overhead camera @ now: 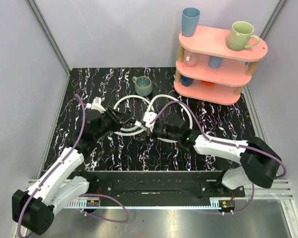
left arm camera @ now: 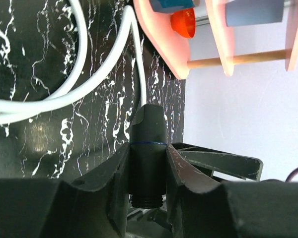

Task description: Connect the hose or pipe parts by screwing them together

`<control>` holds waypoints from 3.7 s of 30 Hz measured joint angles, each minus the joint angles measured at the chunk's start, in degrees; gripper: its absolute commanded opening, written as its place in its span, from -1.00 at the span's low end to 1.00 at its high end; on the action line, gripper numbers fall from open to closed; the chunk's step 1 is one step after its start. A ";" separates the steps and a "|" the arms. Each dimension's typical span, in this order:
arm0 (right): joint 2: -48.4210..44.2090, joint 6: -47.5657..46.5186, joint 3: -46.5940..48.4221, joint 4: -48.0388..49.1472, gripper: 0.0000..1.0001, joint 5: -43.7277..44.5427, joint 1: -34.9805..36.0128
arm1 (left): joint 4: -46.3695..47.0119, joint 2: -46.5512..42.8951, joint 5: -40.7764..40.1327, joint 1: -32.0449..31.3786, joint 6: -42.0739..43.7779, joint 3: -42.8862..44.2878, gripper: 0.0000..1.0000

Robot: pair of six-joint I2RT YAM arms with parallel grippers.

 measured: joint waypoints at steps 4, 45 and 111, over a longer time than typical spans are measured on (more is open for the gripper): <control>1.90 -3.23 2.05 -0.42 0.69 4.50 0.98 | -6.88 0.98 -0.57 -0.02 -3.96 3.02 -1.00; 12.33 10.97 14.45 -8.85 -1.00 -33.38 -9.53 | 57.05 0.17 15.52 1.31 7.41 -25.44 -1.00; 10.14 23.58 5.55 8.79 -0.10 -29.83 -11.10 | 46.77 -0.94 13.90 -0.70 9.81 -22.40 -1.00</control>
